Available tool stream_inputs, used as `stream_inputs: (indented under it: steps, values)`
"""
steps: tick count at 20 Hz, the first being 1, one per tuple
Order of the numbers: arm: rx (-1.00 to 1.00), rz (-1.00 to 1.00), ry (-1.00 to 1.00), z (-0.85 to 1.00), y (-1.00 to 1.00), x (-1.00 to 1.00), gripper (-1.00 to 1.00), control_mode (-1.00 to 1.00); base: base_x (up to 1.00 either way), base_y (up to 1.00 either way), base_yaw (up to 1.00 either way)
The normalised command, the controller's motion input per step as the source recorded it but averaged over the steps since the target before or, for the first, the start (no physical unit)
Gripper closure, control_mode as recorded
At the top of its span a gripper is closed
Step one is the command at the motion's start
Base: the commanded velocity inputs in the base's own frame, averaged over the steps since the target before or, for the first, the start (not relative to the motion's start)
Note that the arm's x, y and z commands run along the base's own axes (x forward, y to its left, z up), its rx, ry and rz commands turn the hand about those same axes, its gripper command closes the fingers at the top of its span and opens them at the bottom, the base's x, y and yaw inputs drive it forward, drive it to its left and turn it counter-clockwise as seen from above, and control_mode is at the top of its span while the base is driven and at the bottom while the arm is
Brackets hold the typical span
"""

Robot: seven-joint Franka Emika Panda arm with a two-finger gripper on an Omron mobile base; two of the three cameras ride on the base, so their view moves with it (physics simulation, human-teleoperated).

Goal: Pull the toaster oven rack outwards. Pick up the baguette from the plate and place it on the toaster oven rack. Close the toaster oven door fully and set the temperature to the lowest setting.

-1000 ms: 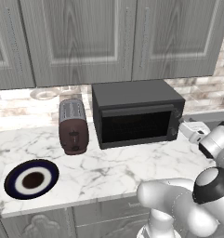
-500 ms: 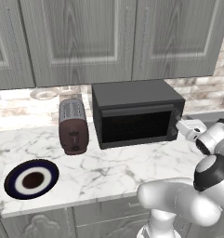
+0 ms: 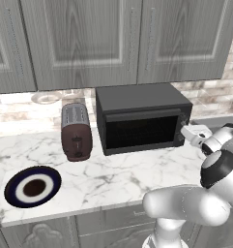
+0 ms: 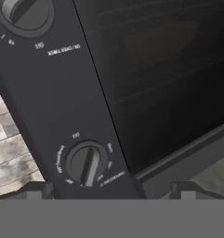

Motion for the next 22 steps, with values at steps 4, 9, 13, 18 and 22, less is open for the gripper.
stream_inputs:
  steps: [4, 9, 13, 18, 22]
  values:
    - [0.0, 0.0, 0.0, -0.11, 0.0, 0.13, -1.0, -1.0, 0.0, 0.0, 0.0]
    - [0.0, 0.0, 0.0, 0.0, 0.0, 0.2, -1.0, -1.0, 0.0, 0.0, 0.0]
    - [0.0, 0.0, 0.0, 0.0, 0.0, 0.23, -1.0, -1.0, 0.0, 0.0, 0.0]
    - [0.0, 0.0, 0.0, -0.02, 0.0, 0.23, -1.0, -1.0, 0.0, 0.0, 0.0]
    - [0.0, 0.0, 0.0, -0.04, 0.0, 0.22, -1.0, -1.0, 0.0, 0.0, 0.0]
